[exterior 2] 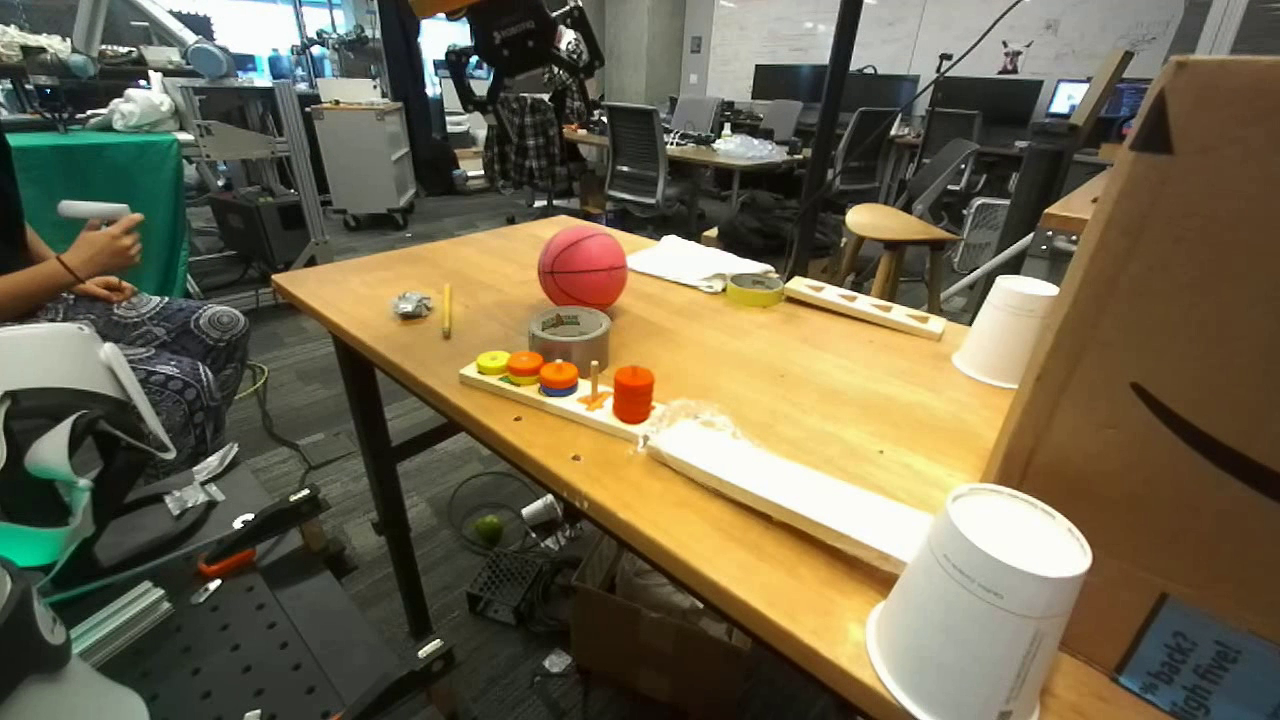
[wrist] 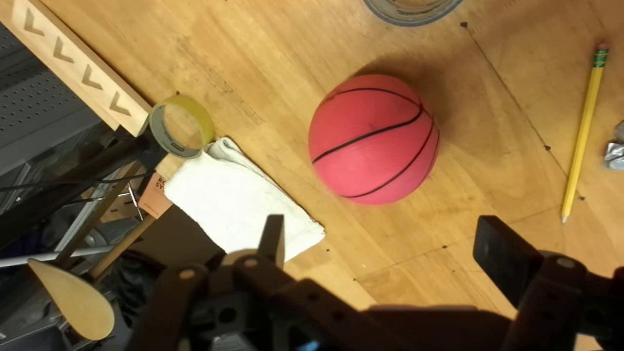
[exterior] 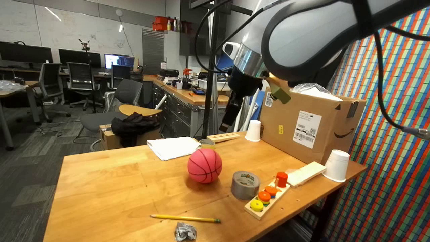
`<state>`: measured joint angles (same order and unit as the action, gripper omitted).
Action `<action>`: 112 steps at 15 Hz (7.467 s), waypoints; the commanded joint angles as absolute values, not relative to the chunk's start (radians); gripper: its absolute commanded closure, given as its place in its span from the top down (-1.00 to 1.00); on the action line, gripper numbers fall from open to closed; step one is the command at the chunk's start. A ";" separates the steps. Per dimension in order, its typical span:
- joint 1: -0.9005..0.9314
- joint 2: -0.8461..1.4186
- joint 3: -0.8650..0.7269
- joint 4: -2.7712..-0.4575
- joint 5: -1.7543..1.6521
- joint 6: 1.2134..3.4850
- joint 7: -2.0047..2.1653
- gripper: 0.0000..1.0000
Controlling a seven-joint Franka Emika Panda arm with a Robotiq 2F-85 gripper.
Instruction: Push the ball on the table to the right.
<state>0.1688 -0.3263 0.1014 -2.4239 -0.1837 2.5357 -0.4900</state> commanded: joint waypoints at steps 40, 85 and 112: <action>0.134 0.103 0.112 -2.108 -0.126 2.518 -0.488 1.00; 0.546 -0.304 0.227 -2.523 -0.244 2.765 -0.486 1.00; 0.234 0.234 0.225 -2.041 -0.427 2.462 -0.868 1.00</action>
